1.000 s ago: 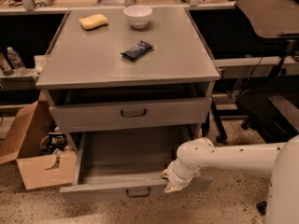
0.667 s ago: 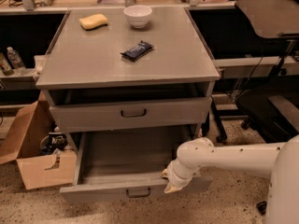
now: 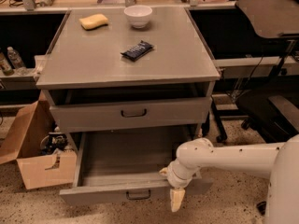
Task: Open middle drawer
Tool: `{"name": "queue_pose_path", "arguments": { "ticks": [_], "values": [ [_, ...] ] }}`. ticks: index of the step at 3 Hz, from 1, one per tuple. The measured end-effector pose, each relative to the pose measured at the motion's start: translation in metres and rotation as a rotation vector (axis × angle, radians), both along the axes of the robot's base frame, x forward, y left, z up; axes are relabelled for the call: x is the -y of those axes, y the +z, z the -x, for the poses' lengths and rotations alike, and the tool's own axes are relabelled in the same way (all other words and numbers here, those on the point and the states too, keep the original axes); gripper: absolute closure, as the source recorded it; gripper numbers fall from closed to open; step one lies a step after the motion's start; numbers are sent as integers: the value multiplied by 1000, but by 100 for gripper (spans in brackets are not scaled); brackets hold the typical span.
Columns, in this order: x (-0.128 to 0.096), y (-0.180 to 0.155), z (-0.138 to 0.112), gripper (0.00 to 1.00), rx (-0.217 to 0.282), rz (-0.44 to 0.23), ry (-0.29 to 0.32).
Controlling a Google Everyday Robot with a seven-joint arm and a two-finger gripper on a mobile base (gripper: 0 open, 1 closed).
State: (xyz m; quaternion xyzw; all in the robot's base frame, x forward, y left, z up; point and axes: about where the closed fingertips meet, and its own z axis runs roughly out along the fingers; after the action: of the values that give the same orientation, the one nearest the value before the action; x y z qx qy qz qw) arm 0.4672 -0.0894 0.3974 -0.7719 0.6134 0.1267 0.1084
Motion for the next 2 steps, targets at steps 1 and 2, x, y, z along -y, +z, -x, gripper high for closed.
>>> {"name": "queue_pose_path", "arguments": {
  "ticks": [1,2],
  "values": [
    [-4,-15,24,3,-21,-57,-18],
    [-2,-24,37,26,-31,-114,-52]
  ]
}}
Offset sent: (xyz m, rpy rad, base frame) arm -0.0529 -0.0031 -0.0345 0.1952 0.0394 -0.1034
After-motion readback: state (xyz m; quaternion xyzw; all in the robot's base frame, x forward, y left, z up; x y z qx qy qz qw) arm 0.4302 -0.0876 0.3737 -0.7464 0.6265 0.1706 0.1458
